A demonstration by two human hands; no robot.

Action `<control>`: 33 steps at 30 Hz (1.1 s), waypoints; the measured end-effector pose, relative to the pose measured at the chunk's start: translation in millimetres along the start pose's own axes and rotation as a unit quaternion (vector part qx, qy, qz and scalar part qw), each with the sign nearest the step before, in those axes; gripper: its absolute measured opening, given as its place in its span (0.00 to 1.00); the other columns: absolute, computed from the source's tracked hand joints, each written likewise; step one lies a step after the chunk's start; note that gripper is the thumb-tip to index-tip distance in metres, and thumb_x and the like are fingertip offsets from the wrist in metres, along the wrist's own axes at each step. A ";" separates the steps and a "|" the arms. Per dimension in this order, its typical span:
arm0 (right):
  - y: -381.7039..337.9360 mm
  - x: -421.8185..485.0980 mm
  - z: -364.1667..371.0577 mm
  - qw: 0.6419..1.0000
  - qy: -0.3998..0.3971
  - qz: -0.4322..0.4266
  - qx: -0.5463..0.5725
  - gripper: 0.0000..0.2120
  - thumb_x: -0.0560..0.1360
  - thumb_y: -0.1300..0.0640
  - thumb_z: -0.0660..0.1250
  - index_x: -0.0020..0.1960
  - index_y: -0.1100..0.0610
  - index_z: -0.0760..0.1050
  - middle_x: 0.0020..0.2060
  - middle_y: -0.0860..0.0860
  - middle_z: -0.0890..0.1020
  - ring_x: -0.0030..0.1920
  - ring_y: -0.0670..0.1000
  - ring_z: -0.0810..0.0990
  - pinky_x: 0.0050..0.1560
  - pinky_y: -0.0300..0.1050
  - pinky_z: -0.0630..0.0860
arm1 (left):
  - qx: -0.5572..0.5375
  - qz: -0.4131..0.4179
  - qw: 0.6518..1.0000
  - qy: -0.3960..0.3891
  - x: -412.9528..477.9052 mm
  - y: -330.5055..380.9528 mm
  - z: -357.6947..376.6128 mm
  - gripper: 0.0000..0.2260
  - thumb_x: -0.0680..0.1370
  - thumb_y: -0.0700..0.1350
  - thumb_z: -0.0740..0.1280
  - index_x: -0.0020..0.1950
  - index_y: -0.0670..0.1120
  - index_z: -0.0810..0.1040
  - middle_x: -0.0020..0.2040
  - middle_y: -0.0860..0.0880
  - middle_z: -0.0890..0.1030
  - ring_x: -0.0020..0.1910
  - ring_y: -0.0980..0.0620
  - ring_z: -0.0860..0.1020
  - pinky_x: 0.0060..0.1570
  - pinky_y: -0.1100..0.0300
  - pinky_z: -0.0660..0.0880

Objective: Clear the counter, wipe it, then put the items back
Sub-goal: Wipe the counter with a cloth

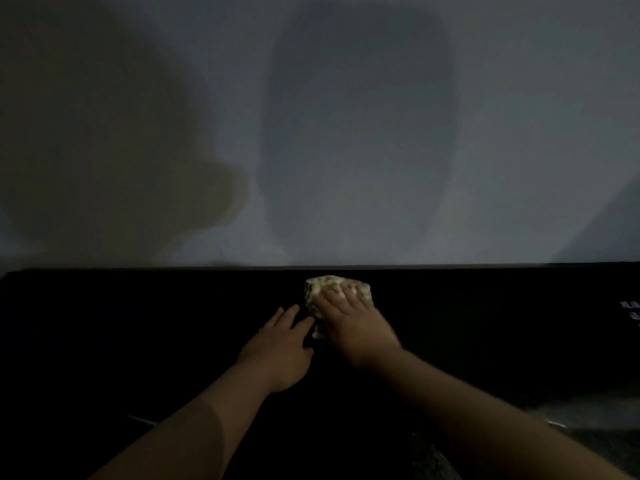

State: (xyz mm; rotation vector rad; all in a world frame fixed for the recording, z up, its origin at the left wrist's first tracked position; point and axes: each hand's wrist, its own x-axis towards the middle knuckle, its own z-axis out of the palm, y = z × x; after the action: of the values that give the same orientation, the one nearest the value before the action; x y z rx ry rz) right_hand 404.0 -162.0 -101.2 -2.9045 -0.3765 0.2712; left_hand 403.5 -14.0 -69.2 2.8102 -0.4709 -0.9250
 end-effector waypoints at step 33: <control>75.6 -93.4 19.7 0.954 0.093 0.285 0.017 0.35 0.74 0.38 0.36 0.75 0.51 0.60 0.75 0.55 0.60 0.74 0.58 0.58 0.75 0.53 0.49 | -0.072 0.022 0.997 -0.016 -26.7 -12.0 17.6 0.26 0.83 0.45 0.53 0.78 0.48 0.46 0.78 0.51 0.41 0.77 0.51 0.39 0.74 0.49 0.39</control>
State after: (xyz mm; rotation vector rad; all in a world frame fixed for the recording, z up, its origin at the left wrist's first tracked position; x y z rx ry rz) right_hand 328.6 -255.3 -122.3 -2.9025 0.5014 0.0804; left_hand 375.6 5.6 -71.3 2.6491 -0.4504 -0.9552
